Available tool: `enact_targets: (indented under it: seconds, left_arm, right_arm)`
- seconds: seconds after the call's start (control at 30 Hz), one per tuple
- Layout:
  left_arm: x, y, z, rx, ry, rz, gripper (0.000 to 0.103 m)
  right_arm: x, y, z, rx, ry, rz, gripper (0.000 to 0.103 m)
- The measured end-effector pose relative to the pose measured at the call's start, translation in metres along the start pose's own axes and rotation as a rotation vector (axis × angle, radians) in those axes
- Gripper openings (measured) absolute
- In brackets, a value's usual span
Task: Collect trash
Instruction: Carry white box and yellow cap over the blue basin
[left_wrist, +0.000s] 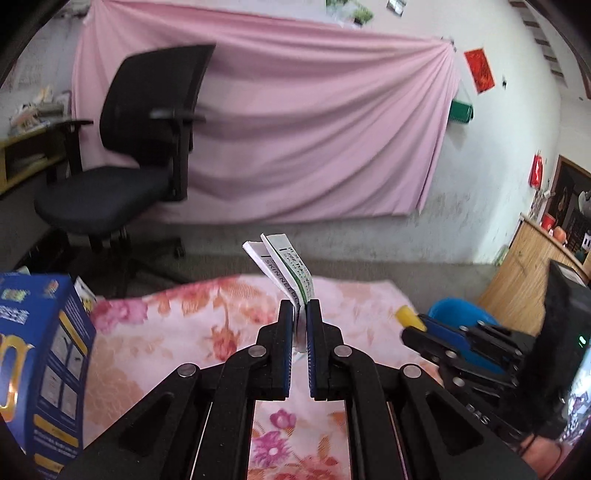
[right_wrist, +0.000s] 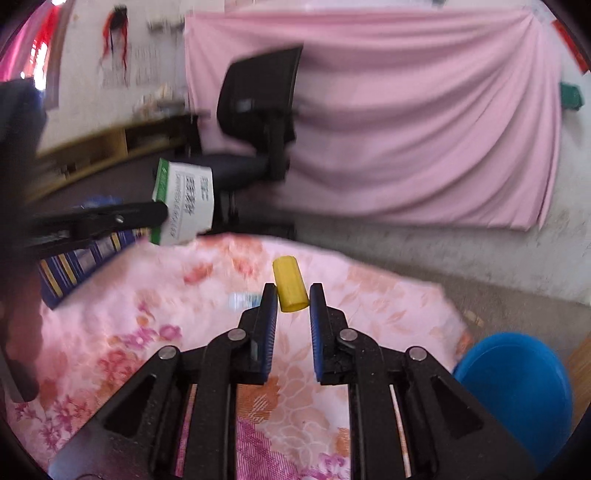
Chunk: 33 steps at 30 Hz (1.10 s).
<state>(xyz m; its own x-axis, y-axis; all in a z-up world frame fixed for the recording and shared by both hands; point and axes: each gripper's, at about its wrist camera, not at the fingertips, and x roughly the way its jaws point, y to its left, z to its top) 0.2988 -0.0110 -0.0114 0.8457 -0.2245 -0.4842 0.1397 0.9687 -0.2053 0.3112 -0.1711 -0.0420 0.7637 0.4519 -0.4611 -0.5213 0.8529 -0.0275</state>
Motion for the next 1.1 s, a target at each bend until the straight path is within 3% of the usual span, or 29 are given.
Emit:
enact_targets:
  seconds: [0.3,0.6,0.87,1.1]
  left_arm:
    - [-0.033,-0.031,0.006,0.076,-0.181,-0.001,0.005]
    - [-0.066,-0.081,-0.003,0.215,-0.363,-0.080,0.005]
    - [-0.074,-0.123,-0.021,0.327,-0.448,-0.125,0.005]
    - [-0.041,-0.158,-0.025,0.293,-0.367,-0.190,0.005]
  right_arm:
    - [-0.059,-0.016,0.014,0.055,-0.283,-0.081,0.044]
    - [-0.106,-0.038,0.006,0.097,-0.446,-0.217,0.044]
    - [-0.138,-0.057,-0.011,0.087,-0.497,-0.334,0.044]
    - [-0.144,-0.086,-0.027,0.127,-0.437,-0.398,0.044]
